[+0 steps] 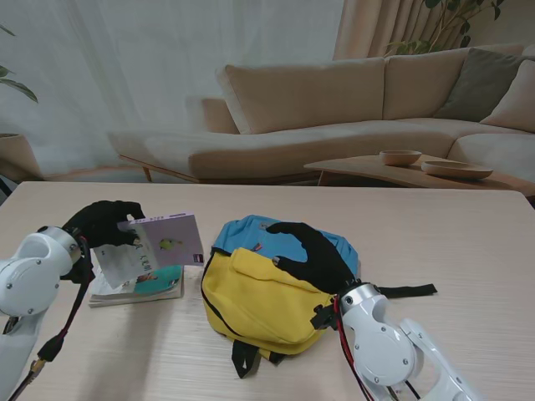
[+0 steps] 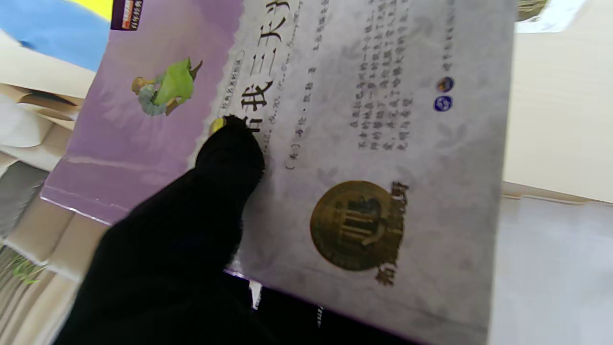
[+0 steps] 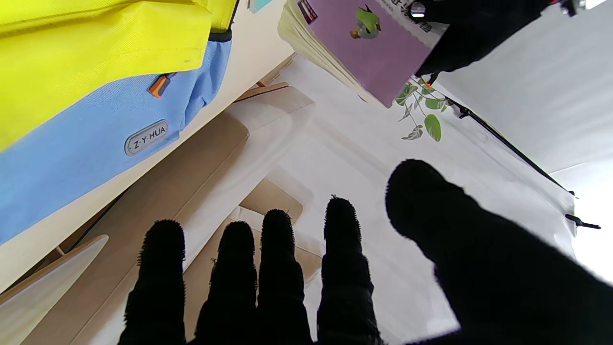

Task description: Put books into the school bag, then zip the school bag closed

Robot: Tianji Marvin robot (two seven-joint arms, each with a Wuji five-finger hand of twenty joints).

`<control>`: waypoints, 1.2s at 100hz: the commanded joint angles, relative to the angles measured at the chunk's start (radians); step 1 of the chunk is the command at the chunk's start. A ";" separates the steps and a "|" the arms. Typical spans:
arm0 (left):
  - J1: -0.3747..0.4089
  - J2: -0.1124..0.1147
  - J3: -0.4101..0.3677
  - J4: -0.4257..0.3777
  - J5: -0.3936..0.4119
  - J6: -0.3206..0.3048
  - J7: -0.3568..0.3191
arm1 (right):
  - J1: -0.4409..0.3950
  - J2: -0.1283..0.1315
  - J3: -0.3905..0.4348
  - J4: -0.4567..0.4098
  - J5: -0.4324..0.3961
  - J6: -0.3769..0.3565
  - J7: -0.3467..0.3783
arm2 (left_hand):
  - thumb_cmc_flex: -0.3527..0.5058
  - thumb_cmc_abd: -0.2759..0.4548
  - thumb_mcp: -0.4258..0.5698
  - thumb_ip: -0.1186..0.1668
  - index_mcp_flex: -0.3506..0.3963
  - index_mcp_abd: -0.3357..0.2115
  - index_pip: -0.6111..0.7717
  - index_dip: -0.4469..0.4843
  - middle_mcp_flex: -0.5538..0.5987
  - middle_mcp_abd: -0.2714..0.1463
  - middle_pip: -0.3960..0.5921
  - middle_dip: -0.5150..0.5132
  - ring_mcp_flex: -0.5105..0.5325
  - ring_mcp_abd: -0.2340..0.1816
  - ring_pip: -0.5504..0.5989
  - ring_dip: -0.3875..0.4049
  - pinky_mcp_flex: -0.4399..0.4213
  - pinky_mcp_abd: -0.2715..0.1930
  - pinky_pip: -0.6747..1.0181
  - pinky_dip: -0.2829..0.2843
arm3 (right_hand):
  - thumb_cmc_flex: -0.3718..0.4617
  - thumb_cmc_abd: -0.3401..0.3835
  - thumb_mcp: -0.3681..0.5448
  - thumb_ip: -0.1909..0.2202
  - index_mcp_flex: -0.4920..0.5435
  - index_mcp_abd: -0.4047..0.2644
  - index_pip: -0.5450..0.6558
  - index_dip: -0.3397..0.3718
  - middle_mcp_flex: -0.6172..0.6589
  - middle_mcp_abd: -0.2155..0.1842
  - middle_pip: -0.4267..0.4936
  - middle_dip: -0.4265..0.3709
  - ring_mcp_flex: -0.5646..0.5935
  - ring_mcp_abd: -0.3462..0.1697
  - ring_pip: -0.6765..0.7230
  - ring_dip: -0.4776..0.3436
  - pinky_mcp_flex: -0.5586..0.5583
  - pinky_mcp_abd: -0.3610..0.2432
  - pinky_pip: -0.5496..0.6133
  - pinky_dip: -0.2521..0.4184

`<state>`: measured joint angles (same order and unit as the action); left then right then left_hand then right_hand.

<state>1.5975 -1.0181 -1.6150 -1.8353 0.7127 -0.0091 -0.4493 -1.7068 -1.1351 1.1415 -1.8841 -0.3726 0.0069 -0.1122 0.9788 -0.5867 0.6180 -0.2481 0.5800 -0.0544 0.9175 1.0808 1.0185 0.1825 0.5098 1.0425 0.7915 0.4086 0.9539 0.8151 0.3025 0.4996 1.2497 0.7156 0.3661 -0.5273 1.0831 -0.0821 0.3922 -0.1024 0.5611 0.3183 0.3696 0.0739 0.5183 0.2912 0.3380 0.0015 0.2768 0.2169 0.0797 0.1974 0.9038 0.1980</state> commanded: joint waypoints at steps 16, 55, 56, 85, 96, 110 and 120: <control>0.004 0.002 0.028 -0.098 -0.078 0.023 -0.063 | 0.032 -0.022 -0.041 0.034 0.015 0.026 -0.003 | 0.137 0.142 0.092 0.130 0.118 -0.090 0.120 0.120 0.029 0.007 0.074 0.022 0.045 0.030 0.043 0.023 -0.010 0.039 0.040 0.028 | -0.035 -0.011 -0.065 0.016 -0.084 0.031 0.005 -0.019 -0.039 -0.025 0.056 0.017 0.018 0.019 0.062 0.037 0.019 -0.018 0.051 0.044; -0.044 0.010 0.121 -0.142 -0.174 0.058 -0.121 | 0.060 -0.031 -0.099 0.048 0.059 0.056 -0.008 | 0.140 0.146 0.087 0.135 0.112 -0.085 0.110 0.124 0.029 0.008 0.074 0.022 0.047 0.025 0.039 0.021 -0.008 0.032 0.038 0.028 | 0.012 -0.058 -0.303 -0.016 -0.250 0.099 0.036 0.032 -0.167 -0.038 0.119 0.026 -0.037 -0.006 0.029 0.020 0.016 -0.066 0.023 0.045; -0.046 0.010 0.124 -0.142 -0.176 0.059 -0.120 | 0.060 -0.031 -0.100 0.048 0.060 0.056 -0.007 | 0.140 0.146 0.087 0.135 0.112 -0.086 0.110 0.125 0.028 0.008 0.074 0.021 0.047 0.025 0.039 0.021 -0.008 0.032 0.038 0.028 | 0.012 -0.057 -0.309 -0.015 -0.256 0.099 0.035 0.034 -0.170 -0.039 0.119 0.026 -0.038 -0.008 0.027 0.019 0.015 -0.068 0.021 0.044; -0.101 0.016 0.194 -0.119 -0.244 0.068 -0.154 | 0.064 -0.048 -0.130 0.047 0.100 0.063 -0.050 | 0.142 0.148 0.083 0.136 0.112 -0.085 0.109 0.126 0.026 0.008 0.072 0.019 0.047 0.022 0.036 0.020 -0.008 0.030 0.038 0.027 | 0.084 -0.075 -0.424 0.015 -0.285 0.099 0.048 0.075 -0.150 -0.034 0.153 0.032 0.015 0.009 0.036 0.019 0.112 -0.088 0.057 0.055; -0.120 0.018 0.216 -0.112 -0.270 0.072 -0.167 | 0.063 -0.057 -0.138 0.051 0.117 0.054 -0.078 | 0.143 0.150 0.082 0.136 0.112 -0.083 0.109 0.126 0.027 0.009 0.073 0.019 0.045 0.024 0.033 0.019 -0.008 0.029 0.037 0.027 | 0.091 -0.167 -0.197 -0.028 -0.211 0.101 0.084 0.076 -0.051 -0.021 0.161 0.045 0.111 0.027 0.068 0.040 0.204 -0.086 0.115 0.089; -0.147 0.021 0.247 -0.100 -0.302 0.075 -0.186 | 0.062 -0.069 -0.147 0.057 0.147 0.041 -0.109 | 0.145 0.149 0.079 0.137 0.111 -0.084 0.108 0.127 0.021 0.007 0.070 0.018 0.043 0.022 0.031 0.019 -0.008 0.025 0.036 0.026 | 0.088 -0.284 0.057 -0.077 -0.036 0.090 0.136 0.065 0.136 0.000 0.160 0.051 0.279 0.063 0.110 0.055 0.359 -0.069 0.181 0.110; -0.163 0.022 0.264 -0.094 -0.319 0.072 -0.193 | 0.063 -0.073 -0.150 0.062 0.163 0.027 -0.119 | 0.146 0.153 0.076 0.137 0.110 -0.084 0.107 0.127 0.023 0.006 0.070 0.017 0.042 0.021 0.030 0.018 -0.008 0.024 0.035 0.025 | 0.132 -0.282 0.099 -0.072 0.111 0.071 0.164 0.064 0.295 0.009 0.135 0.044 0.409 0.087 0.129 0.058 0.465 -0.050 0.215 0.104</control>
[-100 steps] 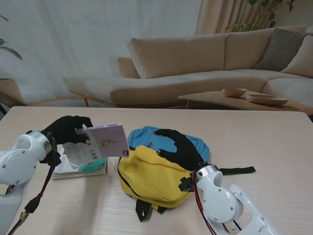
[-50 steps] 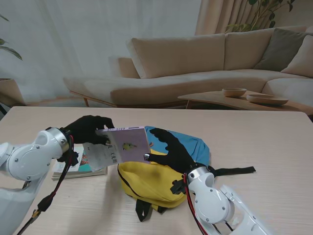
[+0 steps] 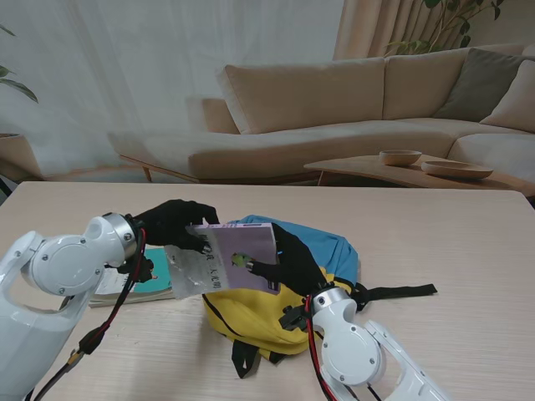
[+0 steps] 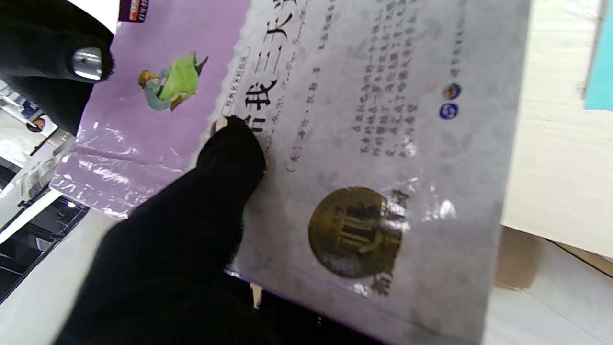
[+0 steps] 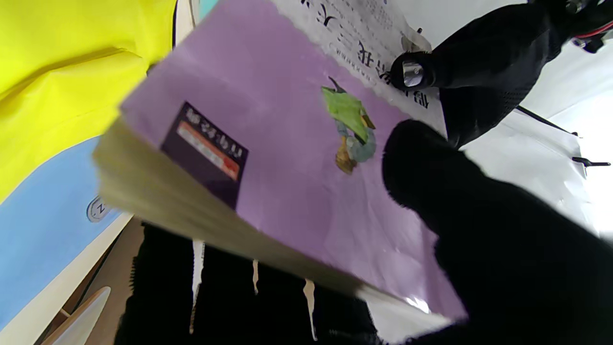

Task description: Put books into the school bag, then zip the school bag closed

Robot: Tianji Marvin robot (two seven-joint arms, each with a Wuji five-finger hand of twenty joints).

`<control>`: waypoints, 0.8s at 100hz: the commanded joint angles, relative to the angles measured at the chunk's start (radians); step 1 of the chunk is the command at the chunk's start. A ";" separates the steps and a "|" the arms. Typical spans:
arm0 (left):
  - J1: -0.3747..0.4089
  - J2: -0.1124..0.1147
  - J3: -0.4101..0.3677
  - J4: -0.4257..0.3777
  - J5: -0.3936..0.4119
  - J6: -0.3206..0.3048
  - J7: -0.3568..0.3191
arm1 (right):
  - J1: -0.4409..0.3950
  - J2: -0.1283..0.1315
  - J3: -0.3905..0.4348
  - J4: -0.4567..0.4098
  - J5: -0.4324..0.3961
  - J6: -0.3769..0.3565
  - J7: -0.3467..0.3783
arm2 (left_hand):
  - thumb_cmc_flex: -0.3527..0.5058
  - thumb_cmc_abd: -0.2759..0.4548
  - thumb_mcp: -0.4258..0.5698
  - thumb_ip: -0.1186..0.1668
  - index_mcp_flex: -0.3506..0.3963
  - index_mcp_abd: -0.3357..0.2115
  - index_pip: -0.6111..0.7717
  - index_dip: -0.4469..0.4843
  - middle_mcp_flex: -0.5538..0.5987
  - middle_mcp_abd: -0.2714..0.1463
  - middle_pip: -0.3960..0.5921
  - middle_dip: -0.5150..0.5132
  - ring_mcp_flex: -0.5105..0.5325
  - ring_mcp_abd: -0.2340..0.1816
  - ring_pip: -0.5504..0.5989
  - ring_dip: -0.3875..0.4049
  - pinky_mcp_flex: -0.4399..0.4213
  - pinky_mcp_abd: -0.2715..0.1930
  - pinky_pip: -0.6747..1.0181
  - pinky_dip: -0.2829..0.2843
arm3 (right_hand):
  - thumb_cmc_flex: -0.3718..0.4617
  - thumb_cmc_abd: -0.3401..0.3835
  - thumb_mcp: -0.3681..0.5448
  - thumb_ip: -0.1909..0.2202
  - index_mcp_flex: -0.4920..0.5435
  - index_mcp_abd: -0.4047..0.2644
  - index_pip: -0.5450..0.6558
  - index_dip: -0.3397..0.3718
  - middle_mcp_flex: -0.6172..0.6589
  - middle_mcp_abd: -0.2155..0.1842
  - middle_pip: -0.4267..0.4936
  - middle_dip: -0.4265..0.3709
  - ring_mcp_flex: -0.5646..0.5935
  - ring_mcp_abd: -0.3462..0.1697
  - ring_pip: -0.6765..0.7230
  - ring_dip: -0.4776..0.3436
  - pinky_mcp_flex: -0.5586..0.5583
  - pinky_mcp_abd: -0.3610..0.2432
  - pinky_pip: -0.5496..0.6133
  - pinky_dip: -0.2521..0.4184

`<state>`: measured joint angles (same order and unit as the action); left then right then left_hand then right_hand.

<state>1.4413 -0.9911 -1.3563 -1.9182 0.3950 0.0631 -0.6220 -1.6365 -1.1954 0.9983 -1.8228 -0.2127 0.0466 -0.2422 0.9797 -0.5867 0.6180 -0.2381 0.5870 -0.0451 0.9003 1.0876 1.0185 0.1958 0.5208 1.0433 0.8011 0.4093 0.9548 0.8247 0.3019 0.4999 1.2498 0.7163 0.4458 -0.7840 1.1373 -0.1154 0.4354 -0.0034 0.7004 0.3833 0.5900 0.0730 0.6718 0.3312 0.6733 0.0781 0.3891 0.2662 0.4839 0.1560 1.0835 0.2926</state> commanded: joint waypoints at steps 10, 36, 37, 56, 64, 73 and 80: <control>-0.019 -0.005 0.020 -0.009 -0.018 0.000 -0.026 | -0.009 -0.018 -0.008 0.002 0.026 -0.018 0.001 | 0.146 0.154 0.074 0.127 0.101 -0.093 0.124 0.120 0.024 -0.006 0.058 0.015 0.032 0.019 0.026 0.007 -0.007 0.022 0.034 0.023 | 0.102 0.012 0.073 -0.022 0.219 -0.057 0.029 0.002 0.232 0.017 -0.057 -0.010 0.195 0.034 0.042 0.010 0.150 0.022 0.068 -0.012; -0.030 -0.004 0.034 -0.009 -0.033 -0.001 -0.032 | -0.021 -0.023 0.001 -0.014 0.125 -0.016 0.016 | 0.154 0.160 0.060 0.124 0.092 -0.087 0.117 0.110 0.017 -0.007 0.044 0.005 0.025 0.021 0.013 0.002 -0.011 0.017 0.027 0.019 | 0.378 0.049 0.090 -0.134 0.592 -0.147 0.291 -0.106 0.624 0.068 -0.112 -0.031 0.485 0.132 0.236 0.045 0.394 0.146 0.278 -0.078; -0.030 -0.004 0.034 -0.009 -0.034 -0.002 -0.032 | -0.021 -0.023 0.002 -0.015 0.129 -0.015 0.018 | 0.155 0.159 0.059 0.124 0.091 -0.087 0.117 0.109 0.018 -0.008 0.043 0.005 0.026 0.021 0.012 0.001 -0.011 0.017 0.026 0.018 | 0.380 0.047 0.095 -0.134 0.603 -0.151 0.291 -0.084 0.625 0.069 -0.101 -0.025 0.491 0.136 0.245 0.049 0.400 0.148 0.287 -0.079; -0.014 -0.009 0.026 -0.016 -0.051 0.014 -0.014 | -0.029 -0.033 0.008 -0.030 0.188 0.008 0.006 | 0.168 0.154 0.025 0.123 0.035 -0.044 0.100 -0.029 0.010 -0.004 -0.050 -0.051 0.003 0.028 -0.060 -0.050 -0.024 0.003 -0.006 -0.007 | 0.406 0.004 0.168 -0.149 0.725 -0.160 0.278 0.250 0.602 0.125 0.081 0.111 0.564 0.200 0.477 0.123 0.523 0.176 0.453 -0.056; -0.005 -0.009 0.018 -0.020 -0.062 0.019 -0.014 | -0.027 -0.039 0.008 -0.029 0.194 0.014 -0.011 | 0.109 0.140 0.015 0.129 -0.054 -0.010 0.089 -0.175 -0.030 0.008 -0.145 -0.082 -0.046 0.022 -0.137 -0.096 -0.058 -0.017 -0.055 -0.046 | 0.411 -0.008 0.181 -0.151 0.747 -0.155 0.282 0.309 0.600 0.134 0.100 0.147 0.585 0.204 0.511 0.129 0.552 0.179 0.482 -0.054; 0.010 -0.011 0.006 -0.025 -0.083 0.026 -0.007 | -0.026 -0.043 0.012 -0.032 0.209 0.025 -0.019 | 0.014 0.135 -0.028 0.142 -0.135 0.047 0.016 -0.316 -0.210 0.048 -0.056 -0.303 -0.130 0.015 -0.247 -0.152 -0.118 -0.036 -0.126 -0.096 | 0.415 -0.015 0.194 -0.156 0.771 -0.152 0.258 0.406 0.598 0.143 0.103 0.188 0.599 0.207 0.540 0.132 0.572 0.176 0.502 -0.049; 0.023 -0.012 -0.005 -0.031 -0.096 0.031 -0.004 | -0.028 -0.045 0.016 -0.036 0.224 0.031 -0.025 | -0.114 0.163 0.005 0.150 -0.174 0.102 -0.103 -0.395 -0.308 0.047 -0.053 -0.490 -0.203 0.006 -0.327 -0.188 -0.161 -0.045 -0.177 -0.116 | 0.419 -0.019 0.198 -0.155 0.780 -0.149 0.264 0.427 0.597 0.149 0.110 0.201 0.613 0.207 0.552 0.135 0.587 0.175 0.513 -0.046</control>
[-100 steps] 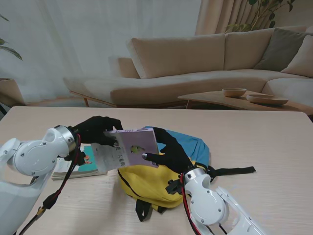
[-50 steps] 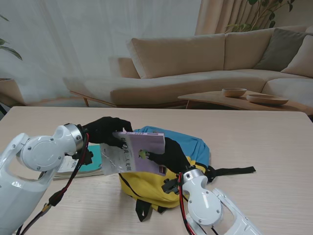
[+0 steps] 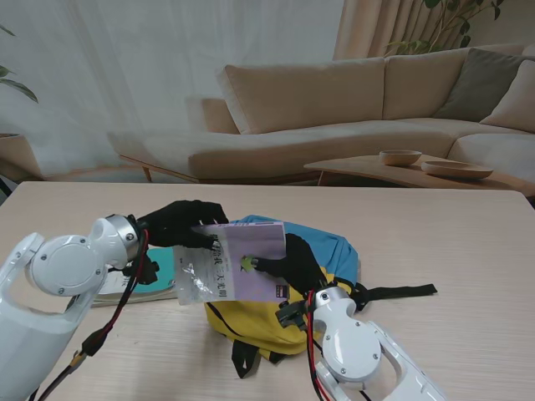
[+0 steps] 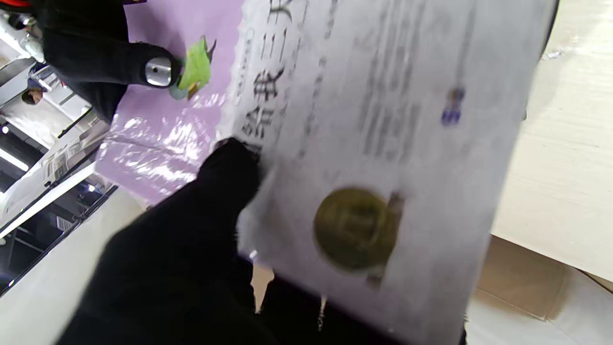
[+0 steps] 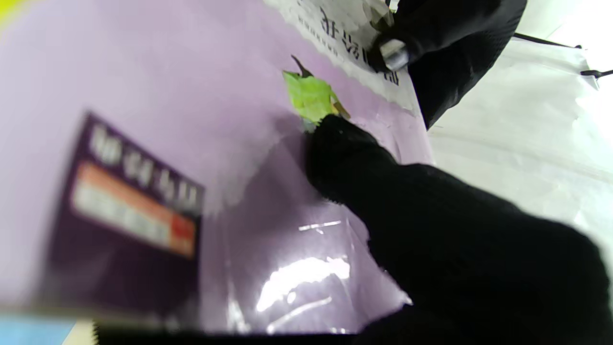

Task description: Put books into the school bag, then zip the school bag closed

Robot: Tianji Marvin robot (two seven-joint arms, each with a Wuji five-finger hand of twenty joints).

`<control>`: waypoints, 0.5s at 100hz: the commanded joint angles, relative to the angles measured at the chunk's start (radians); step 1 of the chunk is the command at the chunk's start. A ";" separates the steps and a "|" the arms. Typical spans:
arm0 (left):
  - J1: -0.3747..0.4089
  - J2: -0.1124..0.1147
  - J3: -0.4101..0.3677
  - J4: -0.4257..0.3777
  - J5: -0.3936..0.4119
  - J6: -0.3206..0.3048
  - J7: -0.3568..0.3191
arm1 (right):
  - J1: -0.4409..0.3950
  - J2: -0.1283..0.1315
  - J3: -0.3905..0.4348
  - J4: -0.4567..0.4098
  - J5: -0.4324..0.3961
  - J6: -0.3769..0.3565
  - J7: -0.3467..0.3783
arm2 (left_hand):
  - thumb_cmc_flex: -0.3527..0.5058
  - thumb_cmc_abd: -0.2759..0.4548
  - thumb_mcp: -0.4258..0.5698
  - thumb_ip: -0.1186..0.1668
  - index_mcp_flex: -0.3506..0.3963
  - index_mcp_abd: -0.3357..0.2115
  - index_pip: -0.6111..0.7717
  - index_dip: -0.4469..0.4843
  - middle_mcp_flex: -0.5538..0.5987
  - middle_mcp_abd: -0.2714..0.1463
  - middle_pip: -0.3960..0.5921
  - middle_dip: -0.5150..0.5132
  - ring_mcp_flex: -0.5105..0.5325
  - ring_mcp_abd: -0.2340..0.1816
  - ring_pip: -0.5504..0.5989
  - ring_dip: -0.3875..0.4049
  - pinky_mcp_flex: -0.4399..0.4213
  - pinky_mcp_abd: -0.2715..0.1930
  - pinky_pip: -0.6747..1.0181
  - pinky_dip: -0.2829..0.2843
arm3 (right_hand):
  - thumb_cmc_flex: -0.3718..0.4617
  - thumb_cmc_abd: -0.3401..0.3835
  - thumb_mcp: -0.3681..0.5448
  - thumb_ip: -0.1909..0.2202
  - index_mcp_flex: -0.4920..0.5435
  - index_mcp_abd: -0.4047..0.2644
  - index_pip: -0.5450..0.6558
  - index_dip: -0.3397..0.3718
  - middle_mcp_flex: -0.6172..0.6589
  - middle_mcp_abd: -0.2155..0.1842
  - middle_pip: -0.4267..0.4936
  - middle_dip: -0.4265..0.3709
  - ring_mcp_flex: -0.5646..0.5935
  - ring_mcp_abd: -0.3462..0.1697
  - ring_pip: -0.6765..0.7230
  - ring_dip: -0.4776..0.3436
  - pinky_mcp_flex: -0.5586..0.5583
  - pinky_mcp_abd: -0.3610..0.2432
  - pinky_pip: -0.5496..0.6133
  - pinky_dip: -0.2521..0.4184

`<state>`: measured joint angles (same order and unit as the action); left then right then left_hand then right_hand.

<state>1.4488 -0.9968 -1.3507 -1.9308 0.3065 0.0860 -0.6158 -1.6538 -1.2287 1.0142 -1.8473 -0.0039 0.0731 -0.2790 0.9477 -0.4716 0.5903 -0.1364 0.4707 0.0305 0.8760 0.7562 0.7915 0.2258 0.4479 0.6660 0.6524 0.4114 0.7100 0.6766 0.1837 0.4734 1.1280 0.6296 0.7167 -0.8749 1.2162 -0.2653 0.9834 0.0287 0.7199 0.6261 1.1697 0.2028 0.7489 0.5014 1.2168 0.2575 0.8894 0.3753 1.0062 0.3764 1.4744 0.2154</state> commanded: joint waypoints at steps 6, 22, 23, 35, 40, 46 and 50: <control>0.028 -0.007 -0.022 -0.022 -0.015 0.005 -0.006 | -0.011 -0.013 0.003 -0.014 0.024 0.006 0.010 | -0.188 0.092 0.080 0.084 -0.098 0.050 -0.167 -0.113 -0.145 0.010 -0.007 -0.141 -0.117 -0.005 -0.133 -0.060 -0.069 -0.025 -0.088 -0.039 | 0.148 0.068 0.125 -0.007 0.238 -0.181 0.249 0.203 0.016 0.023 0.038 0.041 0.076 0.028 0.060 0.029 0.073 -0.045 0.129 0.034; 0.071 -0.018 -0.055 -0.036 -0.037 0.006 0.041 | -0.012 -0.016 0.012 -0.020 0.046 0.012 0.004 | -0.284 0.100 0.030 0.077 -0.195 0.055 -0.265 -0.189 -0.278 0.006 -0.062 -0.179 -0.246 -0.016 -0.228 -0.095 -0.133 -0.019 -0.166 -0.056 | 0.150 0.066 0.129 -0.007 0.245 -0.180 0.251 0.225 0.013 0.026 0.041 0.050 0.078 0.031 0.064 0.030 0.078 -0.047 0.131 0.035; 0.074 -0.019 -0.058 -0.037 -0.038 0.006 0.044 | -0.012 -0.017 0.012 -0.020 0.047 0.012 0.004 | -0.286 0.100 0.028 0.077 -0.199 0.055 -0.266 -0.190 -0.283 0.006 -0.064 -0.180 -0.251 -0.017 -0.231 -0.096 -0.136 -0.019 -0.169 -0.057 | 0.150 0.065 0.129 -0.008 0.246 -0.180 0.250 0.226 0.014 0.026 0.041 0.051 0.078 0.030 0.065 0.030 0.078 -0.046 0.131 0.035; 0.115 -0.029 -0.088 -0.044 -0.041 -0.004 0.096 | -0.008 -0.019 0.019 -0.022 0.054 0.012 -0.003 | -0.314 0.099 0.000 0.074 -0.234 0.046 -0.283 -0.215 -0.339 -0.011 -0.093 -0.198 -0.301 -0.032 -0.287 -0.114 -0.173 -0.023 -0.235 -0.063 | 0.149 0.065 0.132 -0.009 0.254 -0.181 0.236 0.266 0.015 0.025 0.037 0.058 0.077 0.027 0.071 0.031 0.083 -0.044 0.134 0.037; 0.133 -0.034 -0.101 -0.048 -0.042 -0.005 0.118 | -0.008 -0.020 0.025 -0.024 0.058 0.012 -0.007 | -0.317 0.096 -0.003 0.073 -0.231 0.043 -0.283 -0.218 -0.346 -0.012 -0.100 -0.202 -0.312 -0.033 -0.298 -0.118 -0.186 -0.022 -0.251 -0.064 | 0.150 0.065 0.132 -0.009 0.254 -0.182 0.236 0.269 0.015 0.025 0.037 0.059 0.078 0.027 0.071 0.031 0.082 -0.044 0.133 0.037; 0.152 -0.039 -0.118 -0.054 -0.040 -0.003 0.138 | -0.006 -0.020 0.032 -0.024 0.059 0.010 -0.010 | -0.323 0.102 -0.006 0.073 -0.235 0.042 -0.288 -0.223 -0.350 -0.014 -0.106 -0.205 -0.321 -0.037 -0.309 -0.120 -0.194 -0.028 -0.263 -0.063 | 0.149 0.065 0.131 -0.009 0.255 -0.183 0.236 0.275 0.015 0.025 0.037 0.059 0.078 0.028 0.072 0.031 0.080 -0.048 0.133 0.037; 0.163 -0.041 -0.126 -0.056 -0.037 -0.001 0.152 | -0.004 -0.021 0.038 -0.024 0.061 0.008 -0.013 | -0.326 0.106 -0.010 0.072 -0.236 0.041 -0.291 -0.225 -0.353 -0.016 -0.110 -0.207 -0.323 -0.038 -0.314 -0.122 -0.195 -0.029 -0.269 -0.061 | 0.149 0.065 0.131 -0.009 0.256 -0.183 0.236 0.278 0.015 0.026 0.037 0.059 0.077 0.027 0.072 0.031 0.081 -0.048 0.133 0.037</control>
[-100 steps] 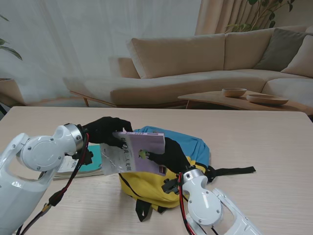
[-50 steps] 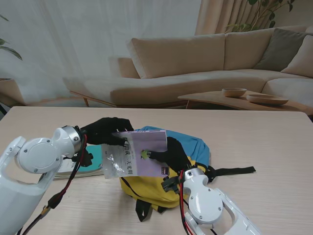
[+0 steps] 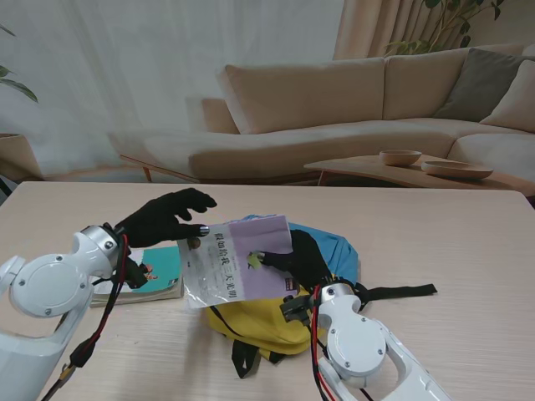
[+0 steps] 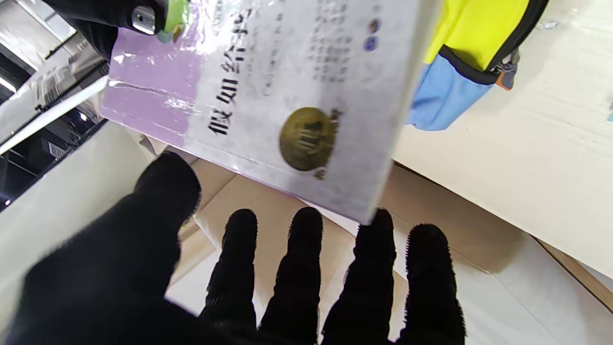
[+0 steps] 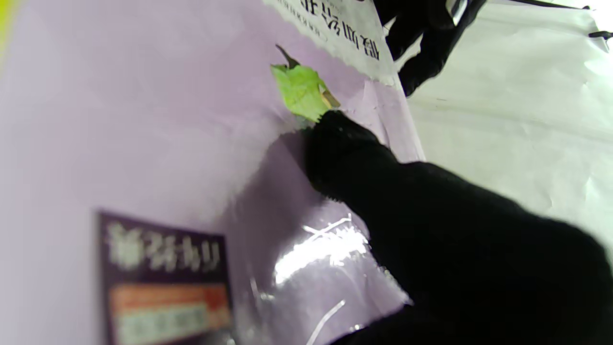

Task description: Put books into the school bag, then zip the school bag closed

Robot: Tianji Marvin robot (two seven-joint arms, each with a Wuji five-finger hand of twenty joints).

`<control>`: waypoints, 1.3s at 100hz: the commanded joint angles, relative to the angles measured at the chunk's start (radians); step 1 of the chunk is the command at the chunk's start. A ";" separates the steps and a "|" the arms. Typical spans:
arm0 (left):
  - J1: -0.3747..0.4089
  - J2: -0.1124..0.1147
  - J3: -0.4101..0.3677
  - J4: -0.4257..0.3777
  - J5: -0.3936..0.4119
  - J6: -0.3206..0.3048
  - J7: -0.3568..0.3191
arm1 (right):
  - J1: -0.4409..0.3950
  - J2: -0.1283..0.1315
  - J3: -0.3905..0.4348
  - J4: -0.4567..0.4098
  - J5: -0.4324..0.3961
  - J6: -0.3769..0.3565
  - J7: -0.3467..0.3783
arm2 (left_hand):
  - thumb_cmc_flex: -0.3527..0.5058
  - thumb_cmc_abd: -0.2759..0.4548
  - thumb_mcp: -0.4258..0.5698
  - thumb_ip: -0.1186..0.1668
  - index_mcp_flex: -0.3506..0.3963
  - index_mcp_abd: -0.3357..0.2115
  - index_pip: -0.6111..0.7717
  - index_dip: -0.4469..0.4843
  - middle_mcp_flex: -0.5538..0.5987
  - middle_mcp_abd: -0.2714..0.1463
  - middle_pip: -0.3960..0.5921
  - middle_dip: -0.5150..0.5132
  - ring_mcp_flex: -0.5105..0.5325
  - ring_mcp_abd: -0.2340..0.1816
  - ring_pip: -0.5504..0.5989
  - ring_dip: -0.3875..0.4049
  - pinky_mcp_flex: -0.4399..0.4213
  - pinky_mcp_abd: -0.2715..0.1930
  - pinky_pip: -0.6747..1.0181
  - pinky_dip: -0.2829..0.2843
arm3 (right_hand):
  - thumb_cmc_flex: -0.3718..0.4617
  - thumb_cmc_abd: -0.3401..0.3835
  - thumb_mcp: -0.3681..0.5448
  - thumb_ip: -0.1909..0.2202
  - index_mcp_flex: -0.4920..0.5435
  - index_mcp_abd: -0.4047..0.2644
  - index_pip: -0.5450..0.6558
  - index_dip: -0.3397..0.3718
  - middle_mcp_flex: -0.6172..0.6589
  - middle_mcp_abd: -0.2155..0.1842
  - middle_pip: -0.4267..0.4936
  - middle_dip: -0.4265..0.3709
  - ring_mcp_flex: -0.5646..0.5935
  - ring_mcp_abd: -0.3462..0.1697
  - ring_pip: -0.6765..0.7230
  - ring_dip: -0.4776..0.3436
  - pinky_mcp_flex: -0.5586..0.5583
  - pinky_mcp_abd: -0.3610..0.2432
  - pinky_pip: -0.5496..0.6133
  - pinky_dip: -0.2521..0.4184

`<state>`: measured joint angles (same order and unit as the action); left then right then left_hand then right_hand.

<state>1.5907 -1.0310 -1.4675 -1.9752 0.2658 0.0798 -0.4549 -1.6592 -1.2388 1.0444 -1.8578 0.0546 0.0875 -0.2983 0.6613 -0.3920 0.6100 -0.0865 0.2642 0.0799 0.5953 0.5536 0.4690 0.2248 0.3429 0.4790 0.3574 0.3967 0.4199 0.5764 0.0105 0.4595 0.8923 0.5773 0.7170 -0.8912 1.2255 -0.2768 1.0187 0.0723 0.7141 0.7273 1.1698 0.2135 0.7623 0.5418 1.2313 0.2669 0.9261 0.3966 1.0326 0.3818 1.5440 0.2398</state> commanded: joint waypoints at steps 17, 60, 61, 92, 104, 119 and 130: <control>0.065 -0.021 -0.032 -0.014 -0.020 0.034 0.043 | 0.008 -0.017 0.035 -0.014 0.009 -0.015 -0.022 | -0.038 0.028 -0.038 0.024 -0.032 -0.007 -0.019 -0.033 -0.040 -0.013 -0.017 -0.027 -0.039 -0.020 -0.048 -0.027 -0.032 -0.025 -0.066 -0.006 | 0.149 0.081 0.121 0.002 0.222 -0.228 0.241 0.185 0.014 0.013 0.023 0.020 0.063 0.018 0.034 0.009 0.054 -0.052 0.063 0.013; 0.062 -0.059 0.043 0.034 -0.155 0.120 0.164 | 0.024 -0.034 0.073 -0.032 0.070 -0.039 -0.079 | -0.031 -0.001 0.001 0.018 -0.024 0.019 -0.002 -0.041 -0.031 -0.017 0.013 -0.010 -0.021 -0.018 -0.027 -0.007 -0.010 -0.029 -0.064 0.033 | 0.150 0.082 0.120 0.003 0.226 -0.232 0.236 0.203 0.014 0.011 0.021 0.020 0.063 0.017 0.029 0.006 0.053 -0.057 0.061 0.012; 0.061 -0.060 0.047 0.035 -0.159 0.123 0.166 | 0.024 -0.034 0.074 -0.033 0.072 -0.040 -0.079 | -0.030 -0.002 0.003 0.018 -0.025 0.020 -0.002 -0.041 -0.032 -0.017 0.013 -0.009 -0.022 -0.018 -0.027 -0.007 -0.010 -0.029 -0.063 0.034 | 0.150 0.081 0.120 0.003 0.226 -0.232 0.236 0.203 0.014 0.011 0.021 0.020 0.063 0.018 0.029 0.006 0.053 -0.057 0.061 0.012; 0.048 -0.073 0.073 0.054 -0.179 0.140 0.212 | 0.026 -0.031 0.081 -0.029 0.069 -0.037 -0.069 | -0.022 -0.010 0.028 0.015 -0.078 0.016 0.053 -0.013 -0.066 -0.029 0.053 0.020 -0.040 -0.023 -0.007 0.002 -0.016 -0.042 -0.044 0.046 | 0.152 0.086 0.124 0.001 0.237 -0.234 0.248 0.262 0.009 0.012 0.026 0.027 0.063 0.016 0.031 0.006 0.052 -0.056 0.061 0.013; 0.056 -0.070 0.057 0.045 -0.149 0.127 0.212 | 0.026 -0.031 0.081 -0.029 0.072 -0.038 -0.069 | -0.028 -0.006 0.022 0.017 -0.120 0.003 -0.116 -0.119 -0.145 -0.056 0.053 0.028 -0.070 -0.038 -0.015 0.002 -0.027 -0.058 -0.048 0.048 | 0.153 0.086 0.124 0.001 0.238 -0.234 0.247 0.270 0.006 0.013 0.028 0.029 0.062 0.015 0.031 0.006 0.052 -0.056 0.061 0.013; 0.062 -0.072 0.049 0.039 -0.146 0.135 0.218 | 0.026 -0.033 0.079 -0.030 0.075 -0.039 -0.074 | -0.060 -0.022 0.018 0.010 -0.123 0.027 -0.306 -0.198 -0.181 -0.053 0.031 0.015 -0.090 -0.037 -0.033 -0.007 -0.035 -0.062 -0.065 0.044 | 0.152 0.086 0.124 0.001 0.240 -0.236 0.244 0.281 0.006 0.012 0.028 0.028 0.062 0.015 0.031 0.006 0.047 -0.053 0.062 0.014; 0.059 -0.069 0.051 0.046 -0.170 0.142 0.196 | 0.028 -0.036 0.075 -0.030 0.078 -0.041 -0.082 | -0.081 -0.038 0.010 -0.003 -0.115 0.035 -0.274 -0.171 -0.162 -0.036 0.015 0.000 -0.097 -0.038 -0.056 -0.021 -0.039 -0.066 -0.087 0.034 | 0.152 0.088 0.124 0.001 0.241 -0.238 0.241 0.290 0.007 0.010 0.029 0.027 0.062 0.014 0.031 0.006 0.047 -0.057 0.064 0.016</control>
<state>1.6459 -1.0977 -1.4175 -1.9242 0.1170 0.2141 -0.2243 -1.6303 -1.2607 1.1254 -1.8739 0.1283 0.0556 -0.3867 0.6250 -0.4010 0.6185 -0.0865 0.1797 0.1074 0.3156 0.3715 0.3145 0.1887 0.3724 0.4922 0.2816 0.3854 0.3921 0.5628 -0.0111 0.4225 0.8405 0.6030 0.7269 -0.9122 1.2244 -0.2785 1.0668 0.1714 0.7133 0.8548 1.1702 0.2376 0.7732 0.5551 1.2316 0.2754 0.9261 0.3964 1.0411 0.3833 1.5531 0.2464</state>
